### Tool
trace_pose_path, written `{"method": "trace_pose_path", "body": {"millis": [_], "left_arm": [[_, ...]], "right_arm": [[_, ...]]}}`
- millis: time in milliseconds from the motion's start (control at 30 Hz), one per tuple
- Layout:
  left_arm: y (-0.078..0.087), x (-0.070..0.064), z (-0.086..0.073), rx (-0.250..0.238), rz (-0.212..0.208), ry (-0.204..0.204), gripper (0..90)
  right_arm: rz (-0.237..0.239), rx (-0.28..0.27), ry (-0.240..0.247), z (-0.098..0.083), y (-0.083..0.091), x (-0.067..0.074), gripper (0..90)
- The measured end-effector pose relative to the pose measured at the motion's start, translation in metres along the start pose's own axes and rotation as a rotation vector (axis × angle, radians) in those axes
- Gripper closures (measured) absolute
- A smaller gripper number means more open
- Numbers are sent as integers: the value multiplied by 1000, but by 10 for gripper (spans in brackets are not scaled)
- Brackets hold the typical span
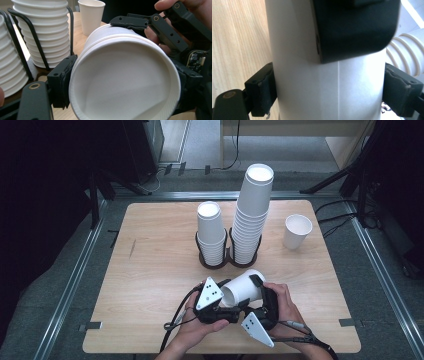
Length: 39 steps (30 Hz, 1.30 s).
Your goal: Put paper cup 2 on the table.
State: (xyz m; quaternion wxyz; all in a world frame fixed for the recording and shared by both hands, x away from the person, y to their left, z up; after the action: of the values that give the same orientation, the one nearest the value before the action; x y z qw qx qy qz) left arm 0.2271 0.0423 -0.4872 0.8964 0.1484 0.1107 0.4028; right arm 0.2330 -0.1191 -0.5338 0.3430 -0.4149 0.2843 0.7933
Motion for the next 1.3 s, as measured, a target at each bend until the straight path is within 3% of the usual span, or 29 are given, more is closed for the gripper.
{"method": "trace_pose_path", "body": {"millis": [133,500,600,767,933,1033,1300], "left_arm": [[2,1,1,-12,3,-17,214],[9,13,3,-68,25,-11,220],[11,19,3,-77,35,1,220],[13,23,4,-89,35,8,220],[14,27,5,-100,64,13,219],[14,30,4,-111,57,35,219],[17,32,7,-163,62,53,219]], "right_arm": [[23,-3,-34,0,1,-2,83],[14,-3,-71,2,3,-9,23],[11,-20,-127,4,4,-12,19],[9,-33,-146,7,8,-15,19],[9,-56,-209,12,12,-19,19],[-18,-48,-239,12,13,-24,19],[-41,-67,-464,13,15,-36,19]]}}
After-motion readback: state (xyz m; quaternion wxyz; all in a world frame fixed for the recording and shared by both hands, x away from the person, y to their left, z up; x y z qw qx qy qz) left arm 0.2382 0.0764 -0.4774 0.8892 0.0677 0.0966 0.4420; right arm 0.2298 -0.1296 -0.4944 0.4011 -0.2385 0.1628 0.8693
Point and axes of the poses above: each handheld gripper's, and its own axes: y roughly backward along the jaws, z roughly out of its top, x roughly to its left, the point moved 2 cm from there along -y, roughly forward along the jaws, and after that the axes turned 8 degrees about z, right-handed, at the moved point
